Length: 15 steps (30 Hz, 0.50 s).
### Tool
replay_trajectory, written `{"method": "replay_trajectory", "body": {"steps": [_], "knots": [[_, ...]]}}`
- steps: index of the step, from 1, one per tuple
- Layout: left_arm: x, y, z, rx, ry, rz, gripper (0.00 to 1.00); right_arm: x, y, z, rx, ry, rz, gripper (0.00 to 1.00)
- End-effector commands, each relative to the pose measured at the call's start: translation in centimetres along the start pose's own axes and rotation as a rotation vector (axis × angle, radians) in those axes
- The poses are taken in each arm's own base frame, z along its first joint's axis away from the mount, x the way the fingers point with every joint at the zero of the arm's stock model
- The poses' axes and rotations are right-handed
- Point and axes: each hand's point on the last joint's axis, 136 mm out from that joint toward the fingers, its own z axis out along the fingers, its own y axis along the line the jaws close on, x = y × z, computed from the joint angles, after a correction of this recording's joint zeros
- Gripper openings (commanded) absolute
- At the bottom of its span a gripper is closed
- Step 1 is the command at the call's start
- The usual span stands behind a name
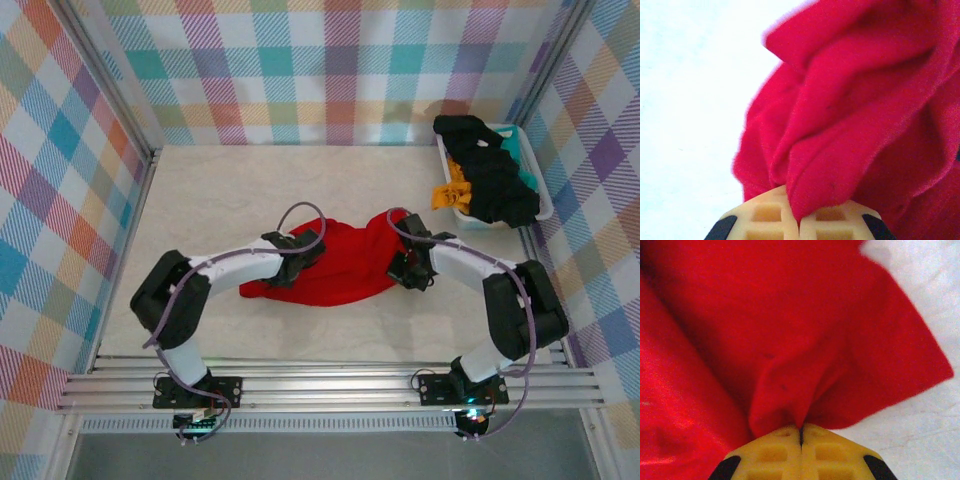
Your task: Fold and stack the t-shirts
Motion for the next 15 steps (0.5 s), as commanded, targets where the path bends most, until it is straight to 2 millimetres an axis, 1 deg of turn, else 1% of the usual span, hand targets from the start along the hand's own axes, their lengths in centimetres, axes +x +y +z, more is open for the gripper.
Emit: {"method": "replay_trajectory", "body": {"steps": [1, 4, 5, 7, 10, 12, 14, 15], "knots": [[-3.5, 2.8, -4.0, 0.013, -0.151, -0.090, 0.00, -2.4, 1.2, -3.9, -0.057, -0.135, -0.018, 0.00], [-4.0, 4.4, -6.8, 0.080, -0.202, -0.163, 0.00, -2.6, 0.9, -6.9, -0.077, -0.198, -0.042, 0.00], [-4.3, 5.2, -7.9, 0.099, -0.221, -0.194, 0.00, -2.7, 1.0, -8.0, -0.086, -0.215, -0.056, 0.00], [-4.8, 7.0, -10.3, 0.137, -0.258, -0.255, 0.00, -2.7, 0.9, -10.3, -0.104, -0.247, -0.075, 0.00], [-6.3, 10.5, -15.0, 0.188, -0.362, -0.352, 0.00, -3.1, 1.5, -14.6, -0.167, -0.331, -0.106, 0.00], [-7.0, 12.9, -17.2, 0.215, -0.409, -0.418, 0.00, -3.7, 2.0, -17.4, -0.204, -0.391, -0.124, 0.00], [-7.7, 14.5, -17.9, 0.241, -0.419, -0.470, 0.00, -4.5, 2.7, -19.2, -0.226, -0.422, -0.136, 0.00], [-8.1, 15.1, -17.7, 0.255, -0.409, -0.499, 0.00, -5.0, 3.2, -19.9, -0.237, -0.430, -0.138, 0.00]]}}
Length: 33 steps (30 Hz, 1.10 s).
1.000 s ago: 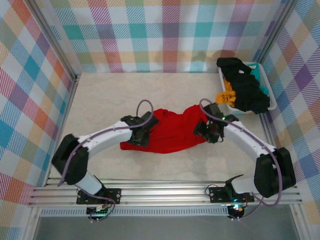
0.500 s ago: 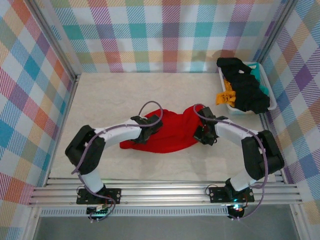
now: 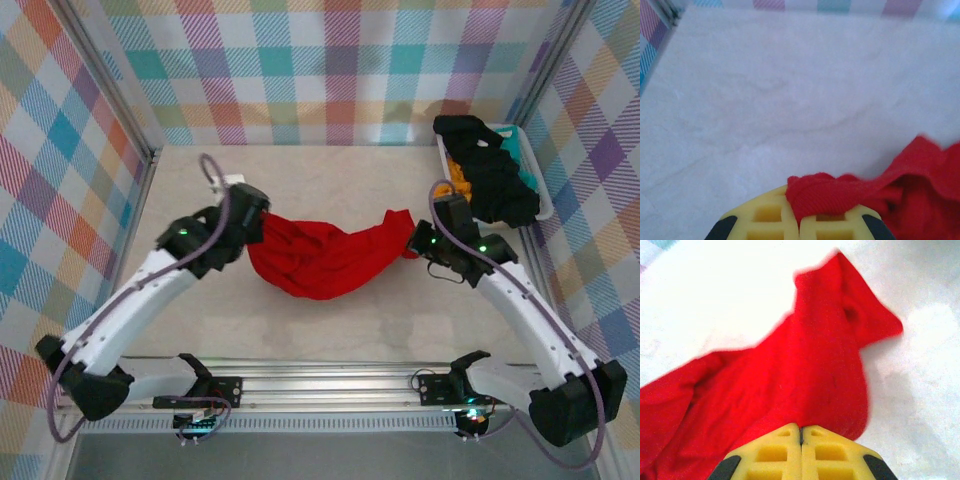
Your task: Fold and stack the t-shirts
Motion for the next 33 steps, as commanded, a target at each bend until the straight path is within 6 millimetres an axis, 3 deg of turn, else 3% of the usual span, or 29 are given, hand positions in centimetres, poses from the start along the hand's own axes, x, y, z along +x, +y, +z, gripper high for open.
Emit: {"method": "replay_trajectory", "body": {"steps": [1, 6, 10, 13, 18, 23, 26, 29, 33], "knots": [[-1.2, 2.3, 0.0, -0.016, 0.032, -0.061, 0.00, -2.0, 0.6, -1.2, 0.018, -0.024, -0.045, 0.00], [-4.3, 4.9, 2.8, -0.014, 0.055, -0.226, 0.00, -6.6, 2.0, -0.3, 0.013, -0.087, -0.013, 0.00], [-7.1, 5.6, 3.4, -0.009, 0.073, -0.271, 0.00, -10.7, 3.3, -0.4, -0.007, -0.136, 0.019, 0.00], [-6.9, 5.5, 3.6, -0.017, 0.110, -0.267, 0.00, -12.2, 4.9, -0.9, -0.050, -0.151, 0.009, 0.00], [-5.2, 6.5, 1.5, -0.007, 0.087, -0.304, 0.00, -11.3, 5.3, -2.1, -0.102, -0.144, -0.008, 0.00], [-5.9, 7.2, -3.0, 0.068, -0.010, -0.345, 0.00, -9.5, 5.4, -6.5, -0.223, -0.216, -0.057, 0.00], [-6.4, 7.6, -4.6, 0.081, -0.056, -0.382, 0.00, -8.9, 5.3, -8.9, -0.269, -0.264, -0.075, 0.00], [-5.5, 7.9, -2.9, 0.040, -0.026, -0.412, 0.00, -8.0, 5.0, -7.6, -0.266, -0.227, -0.073, 0.00], [-2.3, 6.8, 4.0, -0.035, 0.110, -0.396, 0.00, -6.4, 3.8, -1.4, -0.189, -0.081, -0.013, 0.00]]}}
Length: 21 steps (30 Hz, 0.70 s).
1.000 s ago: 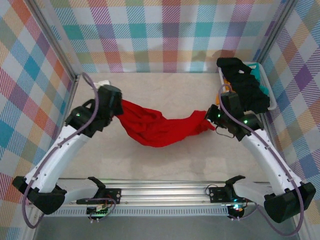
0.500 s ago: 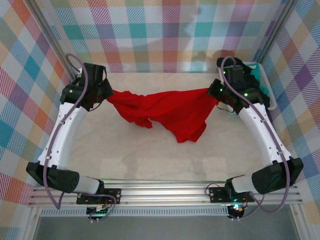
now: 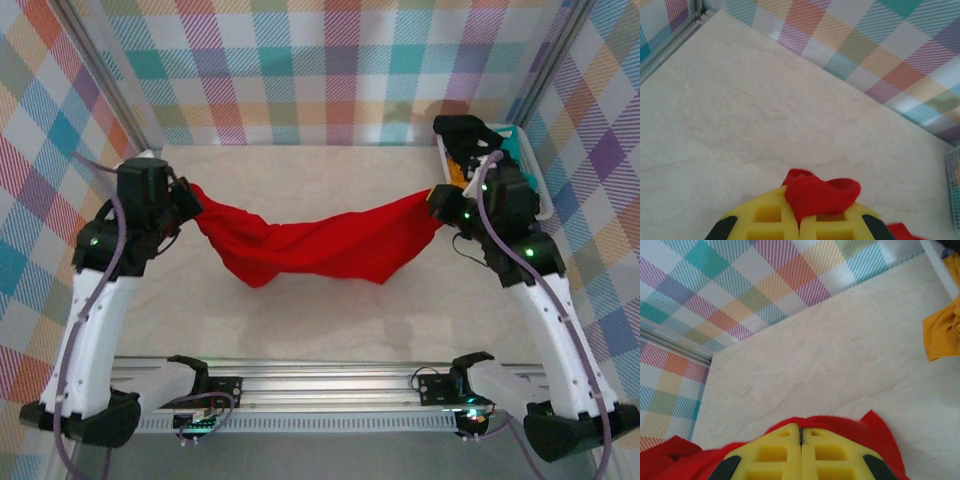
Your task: Fold and stack the t-shirts
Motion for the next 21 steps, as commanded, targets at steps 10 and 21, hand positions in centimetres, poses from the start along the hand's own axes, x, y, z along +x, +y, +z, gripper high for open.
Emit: {"method": "replay_trajectory", "body": {"steps": [10, 21], "knots": [[6.8, 0.7, 19.6, -0.237, 0.365, 0.081, 0.41, 8.1, -8.4, 17.0, 0.315, 0.470, 0.156, 0.13], [19.4, 5.5, 11.7, -0.209, 0.513, -0.104, 0.47, 12.1, -10.5, 12.5, 0.345, 0.449, 0.114, 0.54]]}}
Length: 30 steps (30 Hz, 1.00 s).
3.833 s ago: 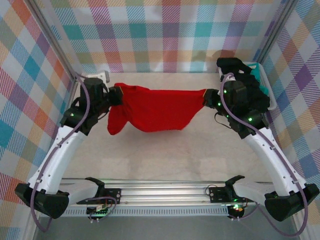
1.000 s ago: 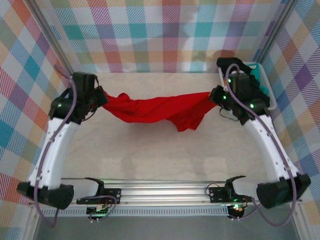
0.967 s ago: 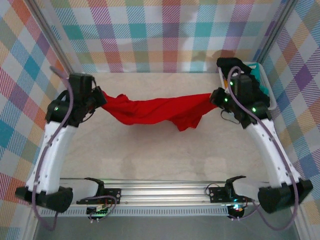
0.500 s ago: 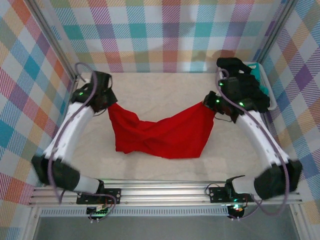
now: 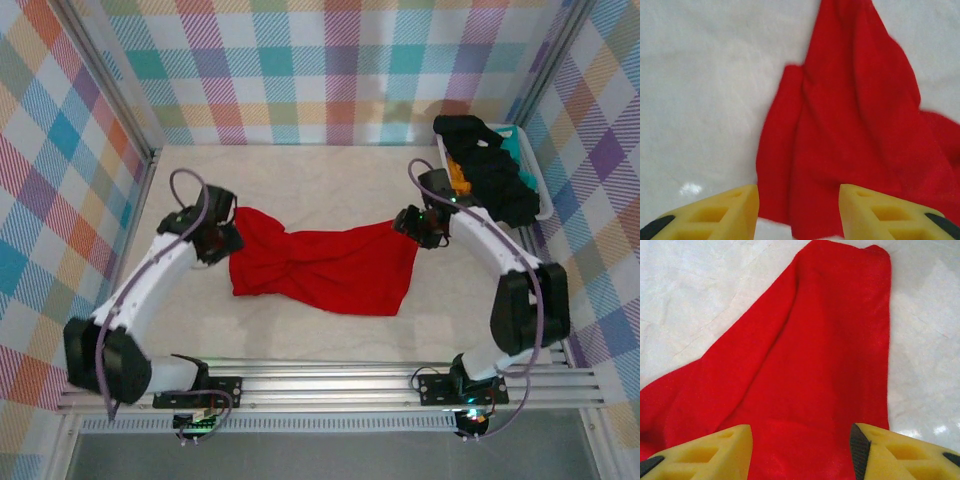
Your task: Fold and stack the t-shirts
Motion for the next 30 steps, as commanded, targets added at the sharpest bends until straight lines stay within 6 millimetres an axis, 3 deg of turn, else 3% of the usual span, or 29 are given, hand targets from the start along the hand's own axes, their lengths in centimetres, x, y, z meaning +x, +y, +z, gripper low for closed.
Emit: {"method": "replay_trajectory", "body": {"steps": [1, 4, 8, 13, 14, 16, 19, 24, 30], "knots": [[3.5, -0.9, 2.3, 0.068, 0.128, -0.120, 0.47, 1.0, -0.2, -1.0, -0.012, -0.024, -0.025, 0.54], [5.2, -2.2, 3.4, 0.104, 0.193, -0.169, 0.47, 2.0, -1.3, -0.2, 0.011, -0.006, -0.025, 0.54], [7.1, -0.6, 5.5, -0.004, 0.236, -0.161, 0.47, 2.6, -2.0, 0.7, 0.026, 0.016, -0.010, 0.56], [6.2, -2.4, 7.0, 0.049, 0.211, -0.183, 0.44, 2.3, -1.9, 1.6, 0.024, 0.019, 0.023, 0.57], [5.8, -2.9, 7.1, 0.059, 0.203, -0.183, 0.41, 2.2, -1.9, 1.8, 0.024, 0.020, 0.032, 0.57], [5.2, -4.0, 7.3, 0.083, 0.192, -0.176, 0.23, 2.0, -2.1, 2.2, 0.030, 0.015, 0.054, 0.57], [5.2, -3.9, 7.5, 0.041, 0.211, -0.138, 0.00, 1.8, -3.2, 2.8, 0.061, 0.010, 0.093, 0.57], [4.0, -1.7, 4.9, -0.019, 0.126, -0.095, 0.00, 1.0, -4.2, 2.6, 0.096, -0.026, 0.121, 0.58], [1.5, 0.0, -0.3, 0.003, -0.028, -0.096, 0.00, -0.8, -4.4, 3.0, 0.106, -0.050, 0.168, 0.64]]}}
